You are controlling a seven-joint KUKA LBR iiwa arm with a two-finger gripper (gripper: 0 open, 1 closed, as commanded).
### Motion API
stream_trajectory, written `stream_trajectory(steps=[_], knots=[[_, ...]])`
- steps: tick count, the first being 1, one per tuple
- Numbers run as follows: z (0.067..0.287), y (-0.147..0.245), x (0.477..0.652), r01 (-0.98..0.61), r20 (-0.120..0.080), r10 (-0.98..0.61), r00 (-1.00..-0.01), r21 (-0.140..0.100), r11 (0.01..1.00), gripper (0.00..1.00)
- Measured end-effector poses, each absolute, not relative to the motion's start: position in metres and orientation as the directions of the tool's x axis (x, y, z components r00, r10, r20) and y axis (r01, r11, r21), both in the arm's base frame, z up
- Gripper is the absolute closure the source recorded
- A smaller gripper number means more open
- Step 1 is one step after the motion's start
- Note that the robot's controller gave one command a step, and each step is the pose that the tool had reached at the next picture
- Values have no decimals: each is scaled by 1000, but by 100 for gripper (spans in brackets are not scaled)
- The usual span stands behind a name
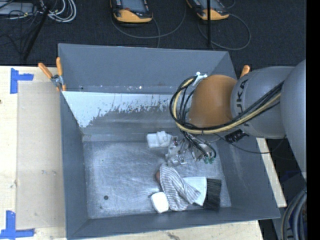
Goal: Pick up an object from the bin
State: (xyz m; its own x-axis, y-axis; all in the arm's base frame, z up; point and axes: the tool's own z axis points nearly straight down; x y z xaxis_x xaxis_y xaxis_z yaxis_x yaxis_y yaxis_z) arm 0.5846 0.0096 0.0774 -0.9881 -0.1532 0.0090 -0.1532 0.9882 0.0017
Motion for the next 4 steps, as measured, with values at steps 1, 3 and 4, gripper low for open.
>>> stream_trajectory(steps=[1,3,4], knots=[[76,9,582,-154,16,-154,-988,2,988,0],[76,9,583,-154,15,-154,-988,2,988,0],[76,10,583,-154,15,-154,-988,2,988,0]])
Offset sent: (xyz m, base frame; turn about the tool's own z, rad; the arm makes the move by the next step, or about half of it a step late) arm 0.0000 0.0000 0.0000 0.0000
